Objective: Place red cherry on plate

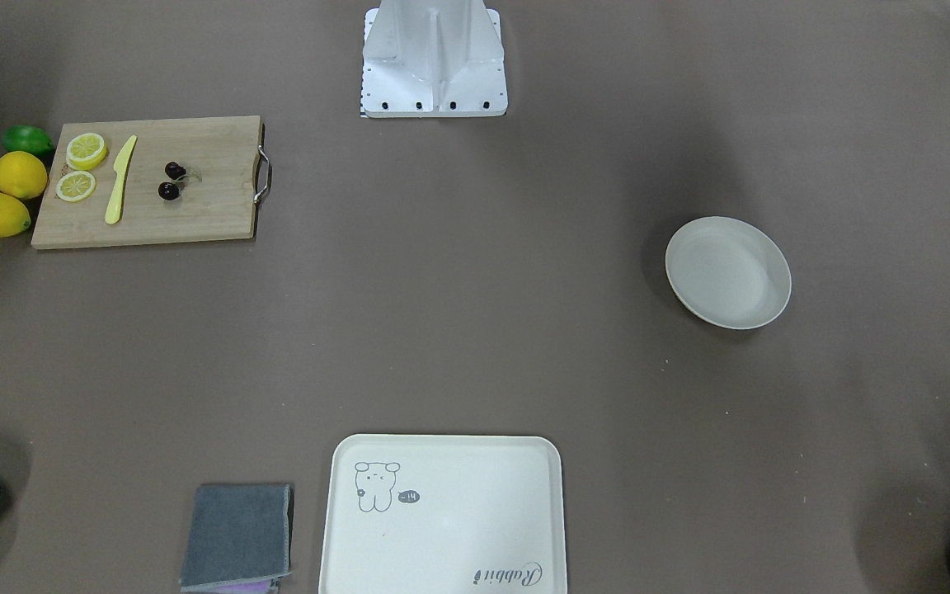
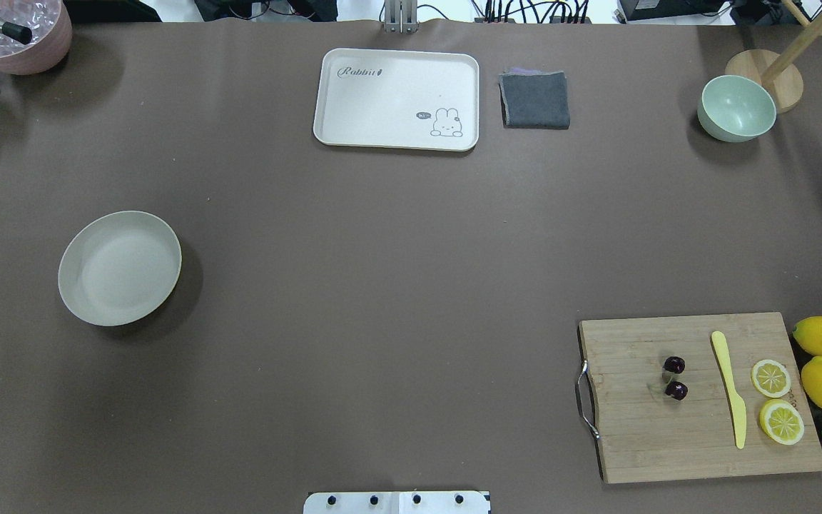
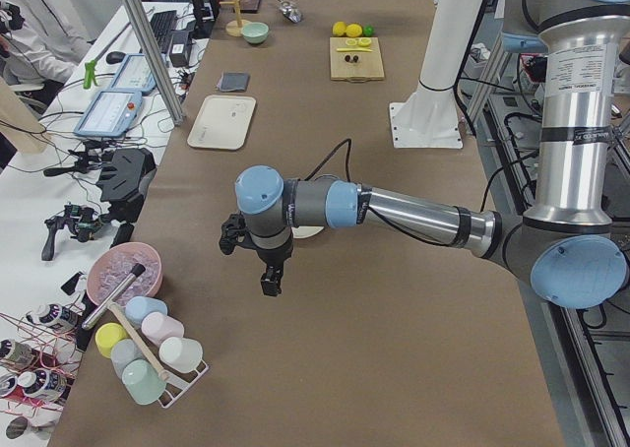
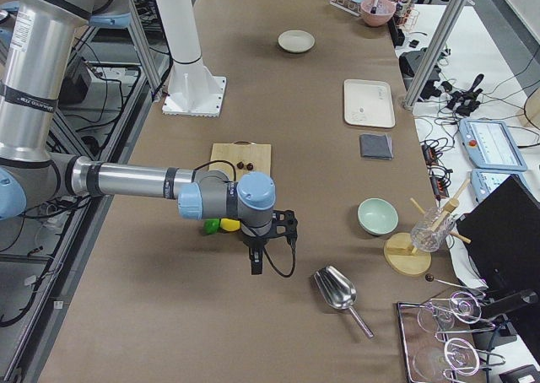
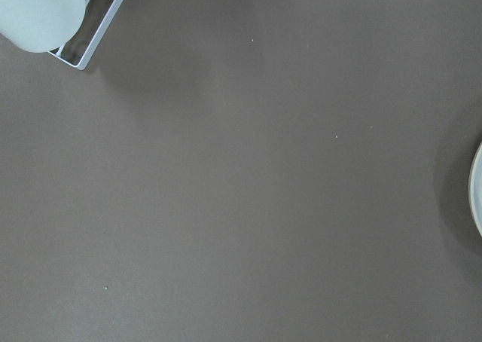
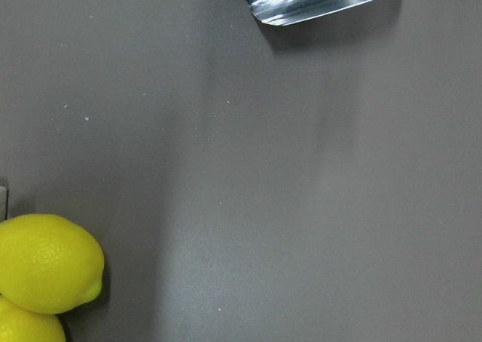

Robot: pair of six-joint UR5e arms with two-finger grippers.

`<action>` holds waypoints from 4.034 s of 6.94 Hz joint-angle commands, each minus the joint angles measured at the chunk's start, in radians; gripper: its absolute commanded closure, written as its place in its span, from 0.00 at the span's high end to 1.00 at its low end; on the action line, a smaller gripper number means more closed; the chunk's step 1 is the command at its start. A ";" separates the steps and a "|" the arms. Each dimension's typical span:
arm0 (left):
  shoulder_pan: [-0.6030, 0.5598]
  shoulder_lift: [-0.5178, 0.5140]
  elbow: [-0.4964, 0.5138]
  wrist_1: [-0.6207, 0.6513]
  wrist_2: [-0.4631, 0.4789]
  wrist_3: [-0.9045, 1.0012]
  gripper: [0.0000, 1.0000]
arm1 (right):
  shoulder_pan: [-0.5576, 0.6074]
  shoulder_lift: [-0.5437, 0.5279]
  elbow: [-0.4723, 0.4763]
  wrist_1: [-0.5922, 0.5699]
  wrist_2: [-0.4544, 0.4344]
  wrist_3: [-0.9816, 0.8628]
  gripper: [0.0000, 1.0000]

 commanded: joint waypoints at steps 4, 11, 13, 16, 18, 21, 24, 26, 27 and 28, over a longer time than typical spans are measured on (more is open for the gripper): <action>-0.001 -0.016 -0.024 -0.001 0.005 0.000 0.99 | 0.000 -0.002 0.001 0.036 -0.002 -0.002 1.00; -0.062 -0.014 0.021 -0.391 -0.086 -0.100 0.99 | 0.015 0.019 0.026 0.109 0.008 0.018 1.00; 0.015 -0.014 0.024 -0.418 -0.086 -0.159 0.99 | 0.012 0.031 0.026 0.137 0.017 0.101 1.00; 0.299 -0.013 0.103 -0.671 -0.075 -0.494 0.98 | 0.012 0.032 0.028 0.168 0.075 0.155 1.00; 0.403 -0.016 0.236 -0.953 -0.058 -0.606 0.98 | 0.012 0.027 0.023 0.198 0.074 0.155 1.00; 0.586 -0.027 0.309 -1.148 0.116 -0.794 0.94 | 0.012 0.024 0.020 0.203 0.069 0.153 1.00; 0.611 -0.028 0.372 -1.239 0.117 -0.854 0.37 | 0.012 0.024 0.020 0.203 0.067 0.153 1.00; 0.611 -0.030 0.355 -1.270 0.117 -0.919 0.00 | 0.012 0.024 0.020 0.203 0.067 0.153 1.00; 0.611 -0.031 0.355 -1.329 0.114 -0.967 0.00 | 0.012 0.024 0.020 0.203 0.069 0.155 1.00; 0.611 -0.040 0.346 -1.347 0.110 -1.013 0.00 | 0.012 0.024 0.020 0.203 0.069 0.153 1.00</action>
